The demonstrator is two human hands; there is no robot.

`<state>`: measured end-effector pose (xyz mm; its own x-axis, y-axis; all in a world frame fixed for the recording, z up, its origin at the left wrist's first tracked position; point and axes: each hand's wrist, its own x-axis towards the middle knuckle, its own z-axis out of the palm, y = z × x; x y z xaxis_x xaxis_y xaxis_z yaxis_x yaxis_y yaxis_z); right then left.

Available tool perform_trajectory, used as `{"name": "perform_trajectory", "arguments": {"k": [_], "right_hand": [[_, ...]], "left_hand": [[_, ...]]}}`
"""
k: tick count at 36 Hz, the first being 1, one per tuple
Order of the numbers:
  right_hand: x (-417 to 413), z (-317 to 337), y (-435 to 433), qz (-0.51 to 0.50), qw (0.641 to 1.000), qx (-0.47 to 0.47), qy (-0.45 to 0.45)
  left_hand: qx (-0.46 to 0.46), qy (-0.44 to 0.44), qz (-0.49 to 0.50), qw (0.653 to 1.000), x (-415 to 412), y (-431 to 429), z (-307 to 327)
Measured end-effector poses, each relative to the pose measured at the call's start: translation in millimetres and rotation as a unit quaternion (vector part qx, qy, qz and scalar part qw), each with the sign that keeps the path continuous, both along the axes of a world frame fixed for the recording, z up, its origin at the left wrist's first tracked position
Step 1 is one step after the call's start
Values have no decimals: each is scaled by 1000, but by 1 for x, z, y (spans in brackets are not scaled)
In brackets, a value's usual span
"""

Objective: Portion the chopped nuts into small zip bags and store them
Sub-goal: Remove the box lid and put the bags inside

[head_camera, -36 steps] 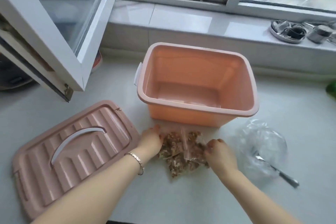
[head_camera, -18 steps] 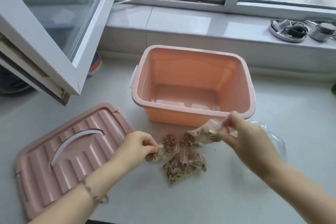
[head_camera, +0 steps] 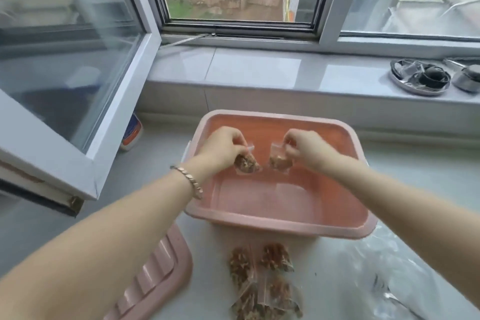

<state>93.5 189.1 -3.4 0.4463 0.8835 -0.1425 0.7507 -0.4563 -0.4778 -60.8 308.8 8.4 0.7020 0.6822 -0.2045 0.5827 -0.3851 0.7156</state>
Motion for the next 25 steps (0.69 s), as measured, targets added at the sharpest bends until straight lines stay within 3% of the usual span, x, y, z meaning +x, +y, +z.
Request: {"name": "perform_trajectory", "arguments": {"k": [6, 11, 14, 21, 25], "right_hand": [[22, -63, 26, -26, 997, -75, 24], [23, -79, 36, -23, 991, -79, 108], [18, -84, 36, -78, 984, -66, 149], [1, -88, 19, -299, 914, -122, 243], [1, -100, 22, -366, 881, -59, 294]], "left_hand": [[-44, 83, -16, 995, 38, 22, -49], [-36, 111, -36, 993, 54, 29, -77], [-20, 116, -41, 992, 56, 31, -88], [3, 99, -25, 995, 45, 23, -101], [9, 85, -43, 995, 40, 22, -96]]}}
